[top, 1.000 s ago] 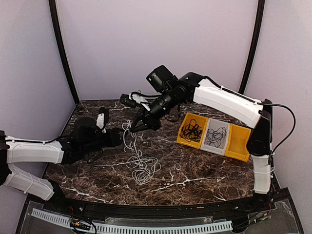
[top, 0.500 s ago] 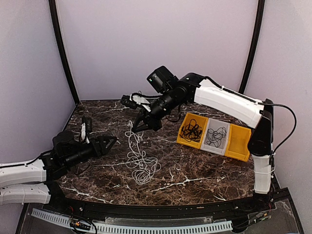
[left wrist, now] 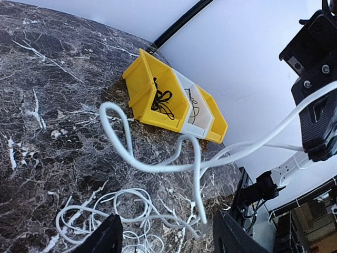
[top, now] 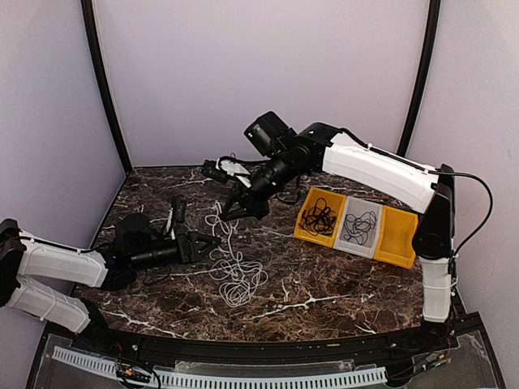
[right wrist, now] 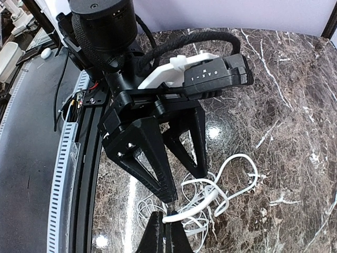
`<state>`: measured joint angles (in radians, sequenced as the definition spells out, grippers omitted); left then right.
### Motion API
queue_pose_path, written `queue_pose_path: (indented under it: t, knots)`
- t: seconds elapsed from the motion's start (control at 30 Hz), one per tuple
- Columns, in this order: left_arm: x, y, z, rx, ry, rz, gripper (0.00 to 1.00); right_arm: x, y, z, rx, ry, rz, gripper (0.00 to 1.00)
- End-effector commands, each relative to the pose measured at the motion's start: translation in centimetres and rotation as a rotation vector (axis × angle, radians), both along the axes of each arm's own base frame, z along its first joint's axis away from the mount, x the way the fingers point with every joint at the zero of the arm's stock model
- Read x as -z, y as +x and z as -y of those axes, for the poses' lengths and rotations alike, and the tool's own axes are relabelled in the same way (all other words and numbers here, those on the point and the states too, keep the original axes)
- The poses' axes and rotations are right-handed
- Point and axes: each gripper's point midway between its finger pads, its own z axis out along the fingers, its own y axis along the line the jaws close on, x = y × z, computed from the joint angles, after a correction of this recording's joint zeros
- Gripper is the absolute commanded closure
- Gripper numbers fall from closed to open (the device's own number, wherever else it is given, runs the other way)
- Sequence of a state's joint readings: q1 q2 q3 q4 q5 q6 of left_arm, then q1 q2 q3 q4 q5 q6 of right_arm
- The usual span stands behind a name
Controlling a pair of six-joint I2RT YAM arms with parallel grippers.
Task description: Untangle the cables
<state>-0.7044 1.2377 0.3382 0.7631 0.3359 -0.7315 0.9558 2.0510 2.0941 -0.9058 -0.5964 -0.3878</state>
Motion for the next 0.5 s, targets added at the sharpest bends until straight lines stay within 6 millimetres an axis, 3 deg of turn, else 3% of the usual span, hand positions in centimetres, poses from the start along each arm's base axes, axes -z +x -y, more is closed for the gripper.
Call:
queue_pose_path:
  t: [0.0, 0.1, 0.27, 0.47]
  knots:
    - [-2.1, 0.6, 0.5, -0.008, -0.062, 0.020, 0.40, -2.0, 0.1, 0.1, 0.009, 0.047, 0.049, 1.00]
    - [-0.7, 0.8, -0.8, -0.075, 0.001, -0.013, 0.40, -2.0, 0.3, 0.3, 0.014, 0.045, 0.053, 1.00]
    - [-2.1, -0.1, -1.9, -0.084, -0.010, 0.075, 0.40, -1.7, 0.4, 0.3, 0.012, 0.046, 0.043, 1.00]
    - [-3.4, 0.0, -0.1, -0.005, -0.057, 0.093, 0.40, -1.2, 0.7, 0.0, 0.015, 0.037, 0.040, 1.00]
